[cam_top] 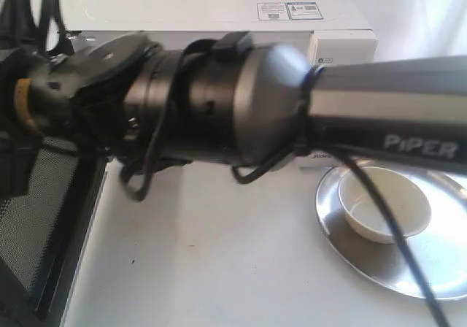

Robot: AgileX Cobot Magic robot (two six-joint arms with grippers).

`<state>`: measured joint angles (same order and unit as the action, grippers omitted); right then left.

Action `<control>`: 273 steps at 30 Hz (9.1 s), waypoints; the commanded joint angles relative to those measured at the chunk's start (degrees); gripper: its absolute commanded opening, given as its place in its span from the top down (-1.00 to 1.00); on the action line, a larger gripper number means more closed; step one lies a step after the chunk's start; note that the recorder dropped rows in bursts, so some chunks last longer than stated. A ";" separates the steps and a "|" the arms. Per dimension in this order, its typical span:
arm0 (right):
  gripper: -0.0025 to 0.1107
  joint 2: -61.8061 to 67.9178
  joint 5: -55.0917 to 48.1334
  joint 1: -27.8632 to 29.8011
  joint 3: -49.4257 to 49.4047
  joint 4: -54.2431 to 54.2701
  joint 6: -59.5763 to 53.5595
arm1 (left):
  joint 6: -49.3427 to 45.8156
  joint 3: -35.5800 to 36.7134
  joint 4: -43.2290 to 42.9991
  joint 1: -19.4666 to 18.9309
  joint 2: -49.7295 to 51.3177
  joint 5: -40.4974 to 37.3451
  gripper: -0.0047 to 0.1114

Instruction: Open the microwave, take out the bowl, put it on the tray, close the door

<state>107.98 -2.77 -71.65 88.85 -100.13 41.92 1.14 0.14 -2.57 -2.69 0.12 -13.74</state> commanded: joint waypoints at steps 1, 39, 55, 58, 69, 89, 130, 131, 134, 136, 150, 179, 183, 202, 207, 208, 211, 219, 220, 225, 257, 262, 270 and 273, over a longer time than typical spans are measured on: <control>0.96 1.56 -7.27 -2.85 5.28 0.18 -2.20 | 0.09 -0.14 0.80 0.07 -0.12 -0.34 0.92; 0.96 9.90 -52.31 14.07 11.73 7.51 -4.25 | 0.09 -0.14 0.80 0.07 -0.12 -0.34 0.92; 0.96 1.45 -53.33 23.69 1.93 25.43 -3.54 | 0.09 -0.14 0.80 0.07 -0.12 -0.34 0.92; 0.96 -4.06 -49.41 23.69 -3.23 25.32 0.21 | 0.09 -0.14 0.80 0.07 -0.12 -0.34 0.92; 0.96 -17.71 -38.03 23.01 -17.16 33.55 8.26 | 0.09 -0.14 0.80 0.07 -0.12 -0.34 0.92; 0.96 -33.25 -33.17 21.98 -42.36 54.03 8.42 | 0.09 -0.14 0.80 0.07 -0.12 -0.34 0.92; 0.96 -103.37 -31.21 63.68 -84.34 91.10 8.42 | 0.09 -0.14 0.80 0.07 -0.12 -0.34 0.92; 0.96 -103.37 -31.21 63.68 -84.96 90.77 8.42 | 0.09 -0.14 0.80 0.07 -0.12 -0.34 0.92; 0.96 -103.37 -31.79 63.68 -85.55 89.82 8.42 | 0.09 -0.14 0.80 0.07 -0.12 -0.34 0.92; 0.96 -104.36 -31.54 63.68 -85.67 89.82 8.42 | 0.09 -0.14 0.80 0.07 -0.12 -0.34 0.92; 0.96 -107.98 -14.57 63.68 -88.85 90.00 7.65 | 0.09 -0.14 0.80 0.07 -0.12 0.20 0.92; 0.96 -107.98 -17.06 63.68 -88.85 95.84 -47.26 | 0.09 -0.14 0.80 0.07 -0.12 0.20 0.92; 0.96 -107.98 -17.06 63.68 -88.85 97.04 -43.17 | 0.09 -0.14 0.80 0.07 -0.12 0.20 0.92; 0.96 -107.98 -16.93 63.68 -88.85 97.02 -44.36 | 0.09 -0.14 0.80 0.07 -0.12 0.20 0.92; 0.96 -107.98 -16.93 63.68 -88.85 97.18 -44.52 | 0.09 -0.14 0.80 0.07 -0.12 0.20 0.92; 0.96 -107.98 -16.93 63.68 -88.85 97.19 -44.41 | 0.09 -0.14 0.80 0.07 -0.12 0.20 0.92; 0.96 -107.98 -16.93 63.68 -88.85 97.19 -44.29 | 0.09 -0.14 0.80 0.07 -0.12 0.20 0.92; 0.96 -107.98 -16.89 63.68 -88.85 97.63 -44.30 | 0.09 -0.14 0.80 0.07 -0.12 0.20 0.92; 0.96 -107.98 -16.89 63.68 -88.85 97.63 -44.30 | 0.09 -0.14 0.80 0.07 -0.12 0.20 0.92; 0.96 -107.98 -16.89 63.68 -88.85 97.63 -44.30 | 0.09 -0.14 0.80 0.07 -0.12 0.20 0.92; 0.96 -107.98 -16.89 63.68 -88.85 97.63 -44.76 | 0.09 -0.14 0.80 0.07 -0.12 0.20 0.92; 0.96 -107.98 -16.89 63.68 -88.85 97.63 -44.76 | 0.09 -0.14 0.80 0.07 -0.12 0.20 0.92; 0.96 -107.98 -16.89 63.68 -88.85 97.63 -44.76 | 0.09 -0.14 0.80 0.07 -0.12 0.20 0.92; 0.96 -107.98 -16.89 63.68 -88.85 97.63 -44.76 | 0.09 -0.14 0.80 0.07 -0.12 0.20 0.92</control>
<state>0.32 -20.77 -8.35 0.31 -2.44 -2.13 1.04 0.14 -2.36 -2.96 0.12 -13.50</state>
